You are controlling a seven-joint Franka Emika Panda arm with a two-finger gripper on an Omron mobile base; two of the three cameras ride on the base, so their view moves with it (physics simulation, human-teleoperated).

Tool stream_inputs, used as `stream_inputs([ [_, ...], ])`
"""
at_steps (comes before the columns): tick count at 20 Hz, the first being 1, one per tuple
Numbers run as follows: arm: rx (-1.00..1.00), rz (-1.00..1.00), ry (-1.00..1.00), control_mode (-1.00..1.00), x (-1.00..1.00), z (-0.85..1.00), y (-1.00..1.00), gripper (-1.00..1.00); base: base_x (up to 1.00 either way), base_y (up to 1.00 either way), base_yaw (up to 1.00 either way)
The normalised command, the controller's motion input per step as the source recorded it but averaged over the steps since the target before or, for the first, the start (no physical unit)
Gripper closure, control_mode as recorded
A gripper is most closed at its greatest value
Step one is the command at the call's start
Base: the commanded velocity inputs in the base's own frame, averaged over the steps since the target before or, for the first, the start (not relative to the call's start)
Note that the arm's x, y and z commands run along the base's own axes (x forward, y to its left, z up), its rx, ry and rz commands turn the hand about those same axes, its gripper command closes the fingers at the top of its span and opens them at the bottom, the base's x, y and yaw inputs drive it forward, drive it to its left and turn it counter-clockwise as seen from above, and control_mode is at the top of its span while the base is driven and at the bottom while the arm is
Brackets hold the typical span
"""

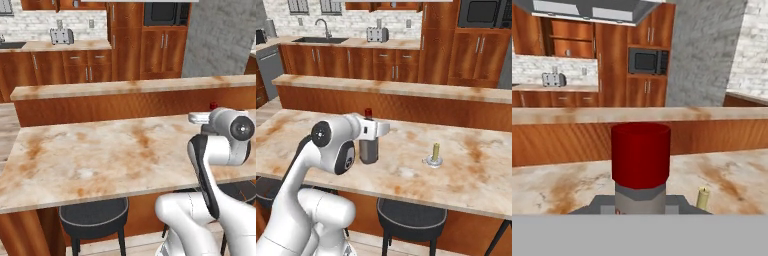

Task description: Open the cabinet directly in front. Then move the liquor and the mug to the dining counter with the candle on it.

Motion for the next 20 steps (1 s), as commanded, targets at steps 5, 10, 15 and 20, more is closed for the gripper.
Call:
stream_inputs([
  [5, 0.0, 0.05, -0.01, -1.0, 0.45, -0.37, -0.35, 1.0, 0.0, 0.0, 0.0],
  [10, 0.0, 0.05, 0.01, -1.0, 0.35, -0.77, -0.02, 1.0, 0.0, 0.0, 0.0],
  [15, 0.07, 0.02, 0.0, -1.0, 0.51, -0.36, -0.01, 1.0, 0.0, 0.0, 0.0],
  [20, 0.02, 0.0, 0.0, -1.0, 0.61, -0.02, -0.06, 1.0, 0.0, 0.0, 0.0],
])
